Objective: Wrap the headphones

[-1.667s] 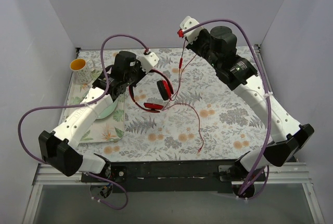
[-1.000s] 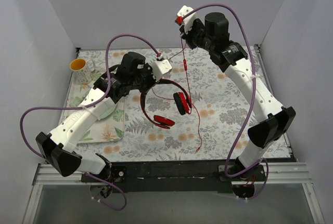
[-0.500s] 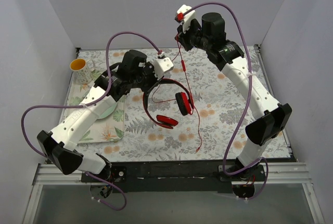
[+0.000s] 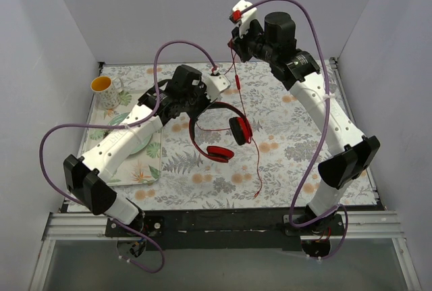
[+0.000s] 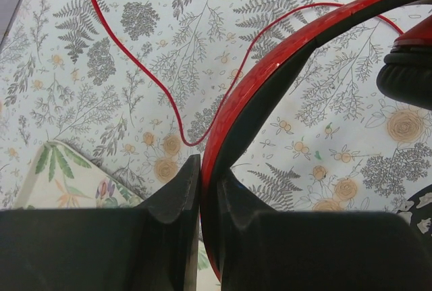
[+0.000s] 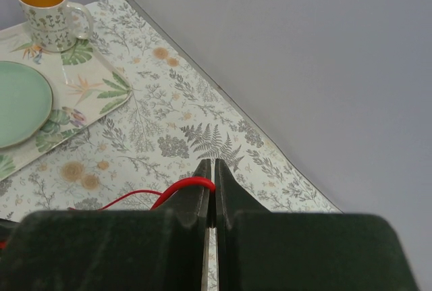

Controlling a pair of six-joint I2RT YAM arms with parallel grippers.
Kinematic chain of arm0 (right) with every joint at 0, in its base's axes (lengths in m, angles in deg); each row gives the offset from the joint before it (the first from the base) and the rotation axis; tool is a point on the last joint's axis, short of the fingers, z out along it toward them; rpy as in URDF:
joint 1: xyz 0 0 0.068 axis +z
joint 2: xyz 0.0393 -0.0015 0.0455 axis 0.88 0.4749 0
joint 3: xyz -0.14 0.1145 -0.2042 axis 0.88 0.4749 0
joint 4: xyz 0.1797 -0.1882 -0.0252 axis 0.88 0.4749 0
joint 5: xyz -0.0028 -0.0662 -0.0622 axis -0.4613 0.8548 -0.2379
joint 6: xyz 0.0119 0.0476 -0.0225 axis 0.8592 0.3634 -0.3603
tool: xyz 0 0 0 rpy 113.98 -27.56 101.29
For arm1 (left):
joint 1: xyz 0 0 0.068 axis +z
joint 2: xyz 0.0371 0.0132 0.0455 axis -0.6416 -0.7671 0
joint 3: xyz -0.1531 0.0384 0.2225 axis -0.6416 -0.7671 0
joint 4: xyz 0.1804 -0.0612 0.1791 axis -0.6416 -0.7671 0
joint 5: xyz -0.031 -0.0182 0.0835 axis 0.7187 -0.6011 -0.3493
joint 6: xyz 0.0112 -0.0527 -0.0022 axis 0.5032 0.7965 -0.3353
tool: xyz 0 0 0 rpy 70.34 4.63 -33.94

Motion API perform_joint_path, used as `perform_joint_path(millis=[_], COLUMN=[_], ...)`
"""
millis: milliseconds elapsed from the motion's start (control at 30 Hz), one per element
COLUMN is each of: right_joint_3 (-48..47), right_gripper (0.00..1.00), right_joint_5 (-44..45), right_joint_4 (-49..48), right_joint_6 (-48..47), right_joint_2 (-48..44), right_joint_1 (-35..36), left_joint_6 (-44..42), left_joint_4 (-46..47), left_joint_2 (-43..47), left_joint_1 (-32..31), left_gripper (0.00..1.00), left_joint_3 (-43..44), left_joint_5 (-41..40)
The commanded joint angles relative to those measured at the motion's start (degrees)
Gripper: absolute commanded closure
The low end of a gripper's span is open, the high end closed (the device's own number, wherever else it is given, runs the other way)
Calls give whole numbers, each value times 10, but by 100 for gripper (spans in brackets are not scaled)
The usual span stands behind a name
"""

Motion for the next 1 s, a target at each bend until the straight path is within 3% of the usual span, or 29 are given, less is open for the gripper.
perform_joint_path(millis=[0, 133, 233, 467, 600, 767, 800, 833, 933, 967], right_joint_3=[-37, -17, -23, 20, 88, 136, 174, 197, 289, 311], right_gripper=[99, 99, 99, 99, 99, 98, 91, 71, 48, 47], right_joint_5=[14, 17, -41, -132, -231, -293, -309, -314, -325, -324], right_joint_4=[-35, -41, -35, -41, -99, -140, -162, -217, -339, -404], right_joint_6=[13, 10, 60, 86, 92, 129, 141, 157, 234, 247], right_joint_2=[-7, -3, 24, 55, 31, 32, 25, 19, -6, -11], right_joint_1=[0, -9, -45, -60, -61, -59, -58, -55, -45, -42], left_joint_6=[0, 2, -2, 54, 123, 170, 177, 195, 219, 230], left_joint_4=[6, -11, -28, -43, -35, -2, 14, 21, 37, 39], left_joint_2=[12, 30, 53, 66, 63, 54, 49, 43, 22, 17], left_joint_1=[-9, -9, -9, -9, -9, -7, -5, -3, 4, 6], left_gripper=[100, 100, 100, 100, 100, 100, 100, 100, 100, 100], left_joint_3=[29, 45, 61, 138, 203, 262, 268, 275, 306, 324], left_joint_5=[16, 100, 179, 251, 267, 217, 202, 180, 140, 132])
